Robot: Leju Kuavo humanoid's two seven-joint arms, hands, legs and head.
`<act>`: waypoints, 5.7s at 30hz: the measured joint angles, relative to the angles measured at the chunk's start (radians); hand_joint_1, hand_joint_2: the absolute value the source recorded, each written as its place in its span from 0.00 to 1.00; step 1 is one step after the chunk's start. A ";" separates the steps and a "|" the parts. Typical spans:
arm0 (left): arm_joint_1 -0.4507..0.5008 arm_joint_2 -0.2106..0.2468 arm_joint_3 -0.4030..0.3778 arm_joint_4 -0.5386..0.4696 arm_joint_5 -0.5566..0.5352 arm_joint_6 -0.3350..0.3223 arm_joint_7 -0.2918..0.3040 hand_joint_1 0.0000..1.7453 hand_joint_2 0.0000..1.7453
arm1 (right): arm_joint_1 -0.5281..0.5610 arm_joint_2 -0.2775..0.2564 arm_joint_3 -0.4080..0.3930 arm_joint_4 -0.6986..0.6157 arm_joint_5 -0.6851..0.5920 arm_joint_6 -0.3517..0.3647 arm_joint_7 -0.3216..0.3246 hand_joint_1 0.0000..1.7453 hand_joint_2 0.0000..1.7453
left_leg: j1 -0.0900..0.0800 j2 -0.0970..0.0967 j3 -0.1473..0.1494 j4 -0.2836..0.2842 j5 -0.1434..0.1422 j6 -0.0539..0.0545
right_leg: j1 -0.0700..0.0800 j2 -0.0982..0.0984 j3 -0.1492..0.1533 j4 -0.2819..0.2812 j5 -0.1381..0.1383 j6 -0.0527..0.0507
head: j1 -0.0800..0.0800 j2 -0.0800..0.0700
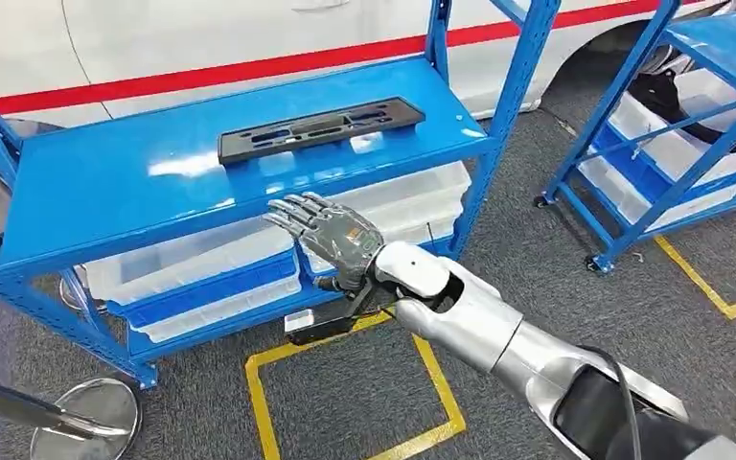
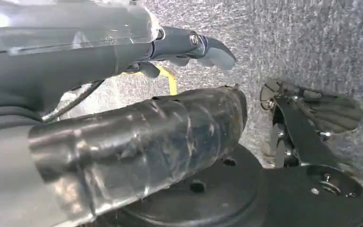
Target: Take the parts from the cabinet and place them on the table.
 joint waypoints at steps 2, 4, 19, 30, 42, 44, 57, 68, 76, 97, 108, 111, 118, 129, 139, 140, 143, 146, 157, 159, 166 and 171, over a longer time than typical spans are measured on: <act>-0.002 0.000 0.000 0.003 -0.001 -0.001 0.001 0.00 0.00 | -0.005 0.003 -0.001 0.017 0.000 0.001 0.000 0.00 1.00 | 0.000 0.001 -0.002 0.005 -0.011 -0.014 | 0.014 0.000 0.002 -0.008 -0.032 -0.016 | 0.003 0.000; -0.004 0.000 0.000 0.003 -0.005 -0.007 0.002 0.00 0.00 | -0.005 0.013 -0.005 0.026 -0.003 0.003 0.003 0.00 1.00 | -0.003 0.002 0.005 0.007 -0.016 -0.022 | 0.014 0.002 0.002 -0.008 -0.027 -0.031 | 0.003 0.000; -0.005 0.008 0.000 0.005 -0.021 -0.018 0.002 0.00 0.00 | -0.073 0.097 -0.054 0.273 -0.029 -0.002 -0.003 0.00 1.00 | 0.000 0.013 -0.154 0.021 0.105 -0.016 | 0.006 0.007 0.154 -0.038 -0.124 -0.009 | 0.001 0.000; -0.005 0.009 0.000 0.005 -0.024 -0.025 0.003 0.00 0.00 | -0.086 0.104 -0.057 0.327 -0.023 -0.001 -0.005 0.00 1.00 | -0.017 0.002 -0.022 0.006 0.022 0.017 | 0.020 0.005 -0.021 0.053 -0.047 -0.027 | 0.002 0.000; -0.007 0.004 0.000 0.011 -0.019 -0.028 -0.009 0.00 0.00 | -0.087 0.142 -0.058 0.365 -0.016 0.002 -0.005 0.00 1.00 | 0.018 0.010 -0.191 0.287 -0.084 -0.055 | 0.004 0.008 0.097 -0.080 -0.042 -0.048 | -0.003 0.000; -0.006 0.004 0.000 0.011 -0.017 -0.028 -0.009 0.00 0.00 | -0.087 0.147 -0.058 0.373 -0.014 0.002 -0.006 0.00 1.00 | 0.030 0.012 -0.179 0.190 0.007 -0.068 | -0.008 0.009 0.122 -0.073 -0.065 -0.035 | -0.003 0.000; -0.006 0.003 0.006 0.013 -0.010 -0.024 -0.016 0.00 0.00 | -0.089 0.159 -0.063 0.414 0.005 0.000 0.002 0.00 1.00 | 0.009 0.010 -0.094 0.024 0.062 0.003 | -0.003 0.007 -0.053 0.269 -0.218 0.011 | -0.006 0.000; -0.009 -0.009 0.019 0.013 -0.010 -0.006 -0.042 0.00 0.00 | -0.108 0.149 -0.063 0.560 0.085 0.004 0.128 0.00 1.00 | -0.006 0.007 -0.044 0.006 0.029 -0.003 | 0.045 0.007 0.028 -0.050 -0.002 -0.056 | -0.011 0.000; -0.016 -0.008 0.024 0.013 -0.010 -0.003 -0.048 0.00 0.00 | -0.126 0.145 -0.063 0.613 0.115 0.047 0.195 0.00 1.00 | -0.006 0.010 -0.036 0.003 0.020 -0.002 | 0.044 0.011 0.032 -0.048 -0.011 -0.047 | -0.011 0.000; -0.017 -0.008 0.066 0.013 0.010 -0.005 -0.066 0.00 1.00 | -0.147 0.109 -0.088 0.684 0.159 0.151 0.251 1.00 1.00 | -0.006 0.010 -0.023 0.002 0.021 -0.004 | 0.044 0.011 0.049 -0.047 -0.010 -0.047 | -0.011 0.000; -0.017 -0.008 0.068 0.013 0.010 -0.005 -0.068 0.00 1.00 | -0.144 0.115 -0.104 0.684 0.154 0.149 0.239 1.00 1.00 | -0.006 0.010 -0.024 0.002 0.021 -0.004 | 0.044 0.011 0.049 -0.047 -0.010 -0.047 | -0.011 0.000; -0.017 -0.008 0.072 0.013 0.011 -0.008 -0.071 0.00 1.00 | -0.144 0.117 -0.106 0.683 0.153 0.150 0.229 1.00 1.00 | -0.006 0.010 -0.024 0.002 0.021 -0.004 | 0.044 0.011 0.049 -0.047 -0.010 -0.047 | -0.011 0.000; -0.017 -0.008 0.092 0.013 0.025 -0.021 -0.080 0.00 1.00 | -0.135 0.123 -0.128 0.676 0.150 0.130 0.197 1.00 1.00 | -0.006 0.011 -0.024 0.002 0.021 -0.004 | 0.044 0.012 0.048 -0.046 -0.010 -0.047 | -0.011 0.000; -0.009 -0.017 0.119 0.006 0.006 0.055 -0.079 0.00 1.00 | -0.076 0.124 -0.205 0.447 0.040 -0.087 -0.047 1.00 1.00 | -0.013 0.009 -0.030 0.008 0.035 0.006 | 0.037 0.012 0.040 -0.053 0.005 -0.033 | -0.011 0.000; -0.004 -0.030 0.141 -0.005 -0.025 0.058 -0.069 0.00 1.00 | 0.022 0.068 -0.256 0.022 -0.042 0.006 -0.112 1.00 1.00 | 0.023 0.019 -0.053 -0.002 0.057 -0.001 | -0.018 0.005 0.013 0.088 -0.063 0.035 | -0.007 0.000; -0.004 -0.030 0.142 -0.005 -0.025 0.058 -0.069 0.00 1.00 | 0.023 0.066 -0.258 0.005 -0.042 0.006 -0.114 1.00 1.00 | 0.026 0.018 -0.063 0.017 0.048 -0.012 | -0.027 0.002 0.056 0.000 -0.048 0.045 | -0.006 0.000; -0.003 -0.029 0.146 -0.008 -0.033 0.058 -0.066 0.00 1.00 | 0.031 0.056 -0.263 -0.033 -0.044 0.004 -0.127 1.00 1.00 | 0.019 0.014 -0.084 0.040 0.047 -0.031 | -0.012 0.011 0.051 -0.003 -0.065 0.016 | -0.007 0.000; -0.002 -0.028 0.150 -0.009 -0.045 0.056 -0.063 0.00 1.00 | 0.043 0.051 -0.263 -0.063 -0.038 0.002 -0.132 1.00 1.00 | 0.027 0.014 -0.096 0.046 0.043 -0.049 | -0.015 0.010 0.035 -0.004 -0.048 -0.015 | -0.007 0.000; -0.005 -0.022 0.166 -0.013 -0.069 0.043 -0.063 0.00 1.00 | 0.052 0.031 -0.263 -0.119 -0.039 0.008 -0.146 1.00 1.00 | 0.003 0.015 0.039 0.001 -0.053 -0.010 | 0.016 0.007 -0.056 -0.007 0.042 -0.033 | -0.007 0.000; -0.005 -0.021 0.166 -0.013 -0.072 0.040 -0.063 0.00 1.00 | 0.052 0.029 -0.262 -0.128 -0.041 0.011 -0.148 1.00 1.00 | -0.005 0.013 0.025 0.003 -0.035 -0.010 | 0.007 0.003 -0.051 -0.021 0.062 -0.018 | -0.008 0.000; -0.006 -0.021 0.167 -0.015 -0.077 0.037 -0.063 0.00 1.00 | 0.052 0.014 -0.258 -0.145 -0.045 0.023 -0.151 1.00 1.00 | 0.007 0.025 -0.058 -0.017 0.068 0.005 | 0.001 0.004 -0.114 0.232 -0.162 0.011 | -0.007 0.000; -0.008 -0.021 0.174 -0.015 -0.084 0.032 -0.066 0.00 1.00 | 0.049 0.013 -0.251 -0.164 -0.064 0.043 -0.151 1.00 1.00 | 0.012 -0.006 -0.150 0.030 0.107 -0.017 | -0.011 0.047 0.081 0.071 -0.086 0.011 | -0.007 0.000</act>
